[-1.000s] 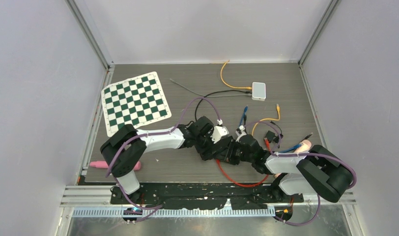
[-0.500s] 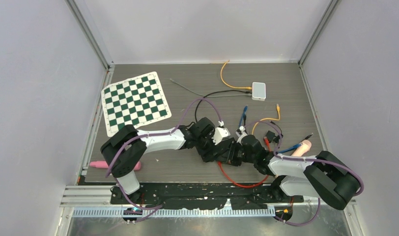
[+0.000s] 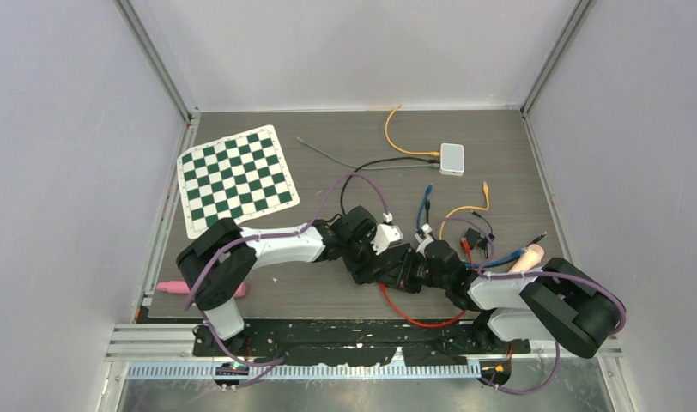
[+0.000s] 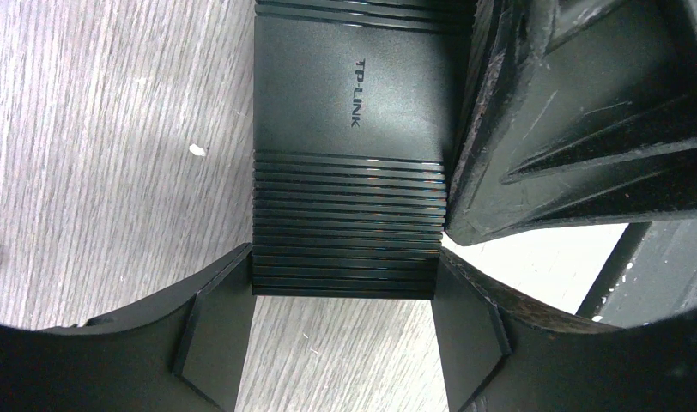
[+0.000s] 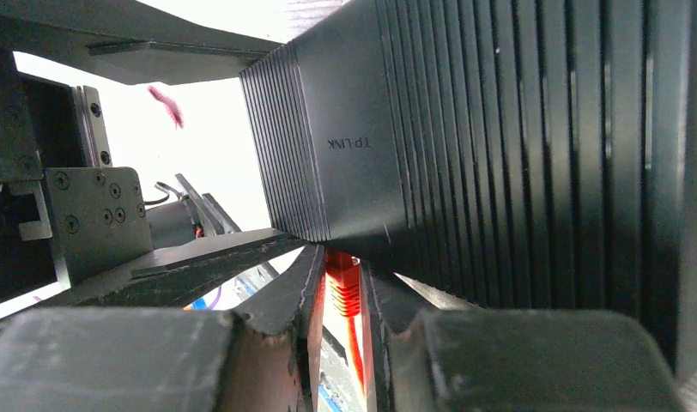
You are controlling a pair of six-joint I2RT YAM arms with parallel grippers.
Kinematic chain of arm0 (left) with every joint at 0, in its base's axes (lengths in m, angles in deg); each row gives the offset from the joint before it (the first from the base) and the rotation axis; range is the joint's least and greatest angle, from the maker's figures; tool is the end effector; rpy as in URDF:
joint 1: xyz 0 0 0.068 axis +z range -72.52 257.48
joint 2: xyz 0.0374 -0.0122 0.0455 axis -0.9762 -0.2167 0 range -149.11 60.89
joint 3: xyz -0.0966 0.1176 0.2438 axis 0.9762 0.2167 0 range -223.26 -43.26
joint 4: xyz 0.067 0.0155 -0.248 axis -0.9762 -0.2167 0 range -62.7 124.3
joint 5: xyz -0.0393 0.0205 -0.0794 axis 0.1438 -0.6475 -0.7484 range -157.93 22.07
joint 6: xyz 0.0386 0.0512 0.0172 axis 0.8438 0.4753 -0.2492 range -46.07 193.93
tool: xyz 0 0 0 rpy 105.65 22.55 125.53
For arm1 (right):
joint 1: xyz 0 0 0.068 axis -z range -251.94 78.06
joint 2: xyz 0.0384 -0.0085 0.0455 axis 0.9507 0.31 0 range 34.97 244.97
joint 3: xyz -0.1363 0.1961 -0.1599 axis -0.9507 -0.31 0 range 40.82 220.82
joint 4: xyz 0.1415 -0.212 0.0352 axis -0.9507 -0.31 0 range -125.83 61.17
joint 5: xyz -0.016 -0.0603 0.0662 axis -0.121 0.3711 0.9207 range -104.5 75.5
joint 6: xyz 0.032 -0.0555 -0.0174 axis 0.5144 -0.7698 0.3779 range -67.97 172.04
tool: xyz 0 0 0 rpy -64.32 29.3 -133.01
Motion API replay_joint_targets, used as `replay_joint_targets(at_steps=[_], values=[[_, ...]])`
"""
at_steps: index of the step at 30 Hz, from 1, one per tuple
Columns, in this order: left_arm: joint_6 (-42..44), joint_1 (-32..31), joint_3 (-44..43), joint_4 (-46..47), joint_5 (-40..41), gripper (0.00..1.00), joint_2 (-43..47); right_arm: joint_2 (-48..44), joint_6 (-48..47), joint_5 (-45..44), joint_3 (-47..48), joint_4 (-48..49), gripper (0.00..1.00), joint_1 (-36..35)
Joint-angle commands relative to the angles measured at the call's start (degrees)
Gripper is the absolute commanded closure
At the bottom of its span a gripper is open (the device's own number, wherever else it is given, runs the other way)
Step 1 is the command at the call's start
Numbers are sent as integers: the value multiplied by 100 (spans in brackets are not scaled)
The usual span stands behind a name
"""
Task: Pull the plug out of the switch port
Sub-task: Pull the connector from the switch port.
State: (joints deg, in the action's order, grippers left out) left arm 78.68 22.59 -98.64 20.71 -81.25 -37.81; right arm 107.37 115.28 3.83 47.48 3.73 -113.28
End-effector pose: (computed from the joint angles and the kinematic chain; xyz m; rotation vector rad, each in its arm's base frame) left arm 0.1895 -0.2908 0.1630 1.3968 2.2522 -0.6134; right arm 0.1340 0.1399 0.1170 0.2565 2.4546 1.2947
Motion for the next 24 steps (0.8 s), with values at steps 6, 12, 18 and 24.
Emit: replay_joint_targets(at_steps=[6,12,18,24], values=[[-198,64,107,-224,364,41,-347,-109,68,1156,300,658,95,-80],[-176,67,70,-282,334,42,-389,-358,-382,1388,527,196,95,-84],[-175,104,69,-285,239,42,-435,-709,-421,1476,539,-18,95,-83],[-188,110,80,-307,277,43,-474,-964,-473,1456,470,-366,95,-85]])
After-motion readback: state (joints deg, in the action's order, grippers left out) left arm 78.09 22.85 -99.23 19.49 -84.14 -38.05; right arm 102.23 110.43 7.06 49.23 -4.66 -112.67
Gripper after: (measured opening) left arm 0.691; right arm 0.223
